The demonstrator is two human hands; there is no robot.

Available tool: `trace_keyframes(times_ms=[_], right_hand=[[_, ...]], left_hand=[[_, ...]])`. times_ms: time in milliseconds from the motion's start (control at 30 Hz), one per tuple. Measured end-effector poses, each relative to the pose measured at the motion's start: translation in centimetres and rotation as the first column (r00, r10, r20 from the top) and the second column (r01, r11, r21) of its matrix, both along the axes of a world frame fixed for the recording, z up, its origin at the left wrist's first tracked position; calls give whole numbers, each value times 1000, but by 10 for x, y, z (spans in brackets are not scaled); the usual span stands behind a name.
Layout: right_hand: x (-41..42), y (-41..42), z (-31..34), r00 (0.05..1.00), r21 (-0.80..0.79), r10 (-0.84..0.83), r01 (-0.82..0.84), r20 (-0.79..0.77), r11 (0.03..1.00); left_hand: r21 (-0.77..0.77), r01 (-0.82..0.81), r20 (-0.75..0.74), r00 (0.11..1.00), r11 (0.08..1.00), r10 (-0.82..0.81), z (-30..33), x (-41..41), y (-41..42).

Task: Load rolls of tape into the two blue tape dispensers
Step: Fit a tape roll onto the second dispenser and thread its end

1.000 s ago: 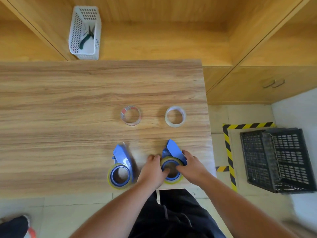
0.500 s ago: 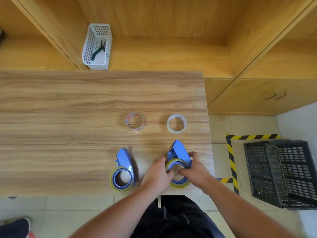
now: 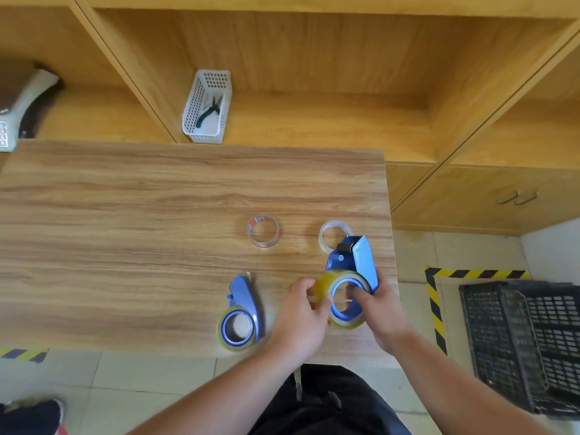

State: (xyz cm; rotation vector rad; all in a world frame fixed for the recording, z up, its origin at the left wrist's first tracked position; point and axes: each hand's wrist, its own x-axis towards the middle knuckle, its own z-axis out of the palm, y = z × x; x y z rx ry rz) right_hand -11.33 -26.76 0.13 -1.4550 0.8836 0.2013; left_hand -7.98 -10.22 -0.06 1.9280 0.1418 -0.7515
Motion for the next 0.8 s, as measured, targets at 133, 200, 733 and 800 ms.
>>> trace_keyframes(times_ms=[133, 200, 733, 800], right_hand=[[0, 8, -1, 995, 107, -96, 92, 37, 990], [-2, 8, -2, 993, 173, -113, 106, 32, 979], [-23, 15, 19, 970, 685, 242, -182, 8, 705], [-23, 18, 20, 964, 705, 267, -199, 14, 681]], left_hand=[[-117, -210, -57, 977, 971, 205, 15, -17, -4], [-113, -199, -32, 980, 973, 196, 20, -20, -4], [-81, 465, 364, 837, 881, -408, 61, 35, 55], [-11, 496, 425, 789, 868, -445, 65, 36, 57]])
